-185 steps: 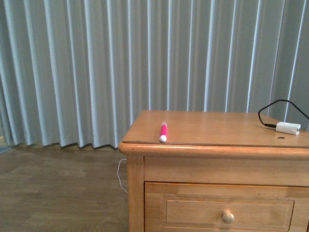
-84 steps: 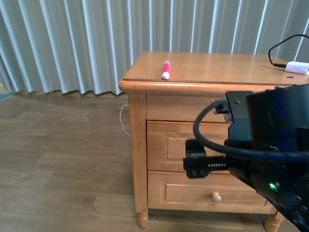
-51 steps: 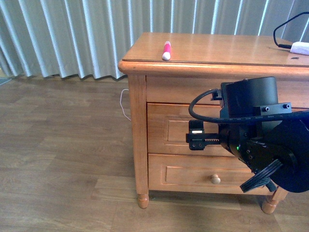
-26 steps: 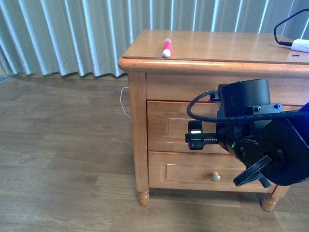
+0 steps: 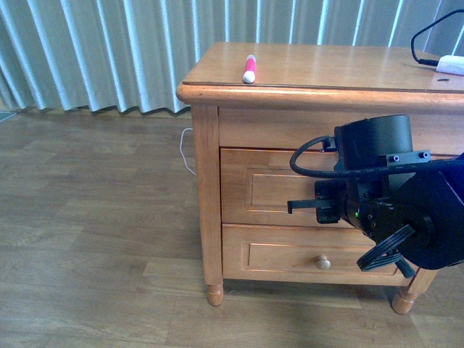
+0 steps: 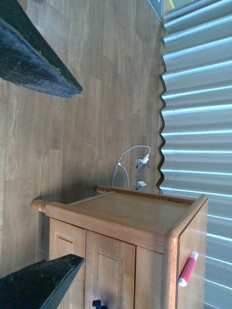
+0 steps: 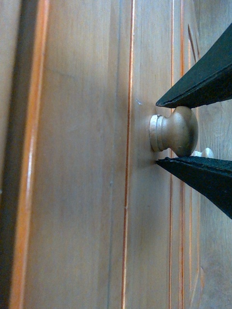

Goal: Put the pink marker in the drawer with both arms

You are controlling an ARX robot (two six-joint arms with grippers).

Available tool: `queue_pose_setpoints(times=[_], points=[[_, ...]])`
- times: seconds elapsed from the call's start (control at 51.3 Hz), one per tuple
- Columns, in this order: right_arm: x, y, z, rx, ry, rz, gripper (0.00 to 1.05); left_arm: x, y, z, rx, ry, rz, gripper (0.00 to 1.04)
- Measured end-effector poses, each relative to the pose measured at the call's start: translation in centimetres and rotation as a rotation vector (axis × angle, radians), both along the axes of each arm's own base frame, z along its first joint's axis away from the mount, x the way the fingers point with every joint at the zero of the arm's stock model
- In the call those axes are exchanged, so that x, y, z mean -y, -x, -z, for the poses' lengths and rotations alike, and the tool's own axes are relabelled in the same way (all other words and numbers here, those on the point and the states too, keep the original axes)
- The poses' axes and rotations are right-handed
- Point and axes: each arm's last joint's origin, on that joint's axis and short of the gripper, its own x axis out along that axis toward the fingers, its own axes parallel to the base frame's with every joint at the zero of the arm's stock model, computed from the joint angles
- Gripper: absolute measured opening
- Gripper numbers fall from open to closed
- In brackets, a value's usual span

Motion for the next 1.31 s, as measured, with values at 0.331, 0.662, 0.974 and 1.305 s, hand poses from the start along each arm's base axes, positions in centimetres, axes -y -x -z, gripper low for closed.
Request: queue_pose_setpoints(times=[0.331,0.662,0.974,1.305], points=[[0.7,1.9,0.8,0.017,-0.037,-0.019,0.24,0.0,0.0,0.0,0.000,0.000,0.000,0.98],[2.1,9.5,1.0,0.020,-0.107,-0.031,0.24,0.0,0.0,0.0,0.000,0.000,0.000,0.98],[3.8,17.0,0.3,-0.016,-0.155,-0.083,0.37,0.0,0.0,0.0,0.000,0.000,0.000,0.98],[6.2,23.2,-6.6,-0.026,-0.182,-0.107,0.95,0.0,0.0,0.0,0.000,0.000,0.000,0.98]])
